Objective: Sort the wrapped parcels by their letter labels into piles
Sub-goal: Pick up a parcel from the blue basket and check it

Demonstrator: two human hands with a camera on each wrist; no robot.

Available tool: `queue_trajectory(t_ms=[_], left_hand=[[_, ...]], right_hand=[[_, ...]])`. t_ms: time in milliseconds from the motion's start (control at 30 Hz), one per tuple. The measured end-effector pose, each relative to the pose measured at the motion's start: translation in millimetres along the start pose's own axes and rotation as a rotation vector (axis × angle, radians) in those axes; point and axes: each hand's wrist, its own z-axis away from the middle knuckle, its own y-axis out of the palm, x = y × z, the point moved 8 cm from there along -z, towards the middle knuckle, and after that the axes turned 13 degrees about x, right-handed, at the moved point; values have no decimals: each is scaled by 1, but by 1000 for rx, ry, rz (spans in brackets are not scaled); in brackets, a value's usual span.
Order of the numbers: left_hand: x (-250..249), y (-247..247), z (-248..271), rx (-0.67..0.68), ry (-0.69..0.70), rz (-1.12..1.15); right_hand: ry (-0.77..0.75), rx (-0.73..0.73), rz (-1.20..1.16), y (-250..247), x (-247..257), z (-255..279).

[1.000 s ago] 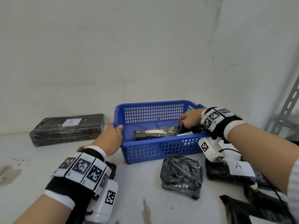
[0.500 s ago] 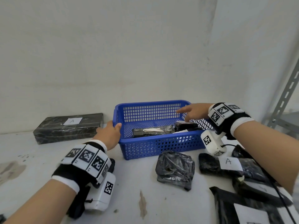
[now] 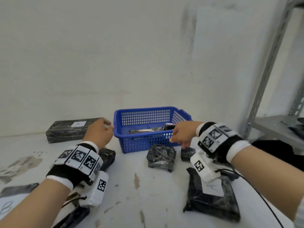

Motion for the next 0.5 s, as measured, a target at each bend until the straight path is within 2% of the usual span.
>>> queue_trajectory(t_ms=[100,267,367,500], left_hand=[[1,4,20,67,23,12],[14,20,48,168,32,67],[16,27,61,206,16,155],[4,34,72,303,42,231]], right_hand=[[59,44,-33,29,-2,0],[25,25,-273,42,-11,-2],[-65,16,-448,38,-7,7],[-284,-176,-527,8,20,35]])
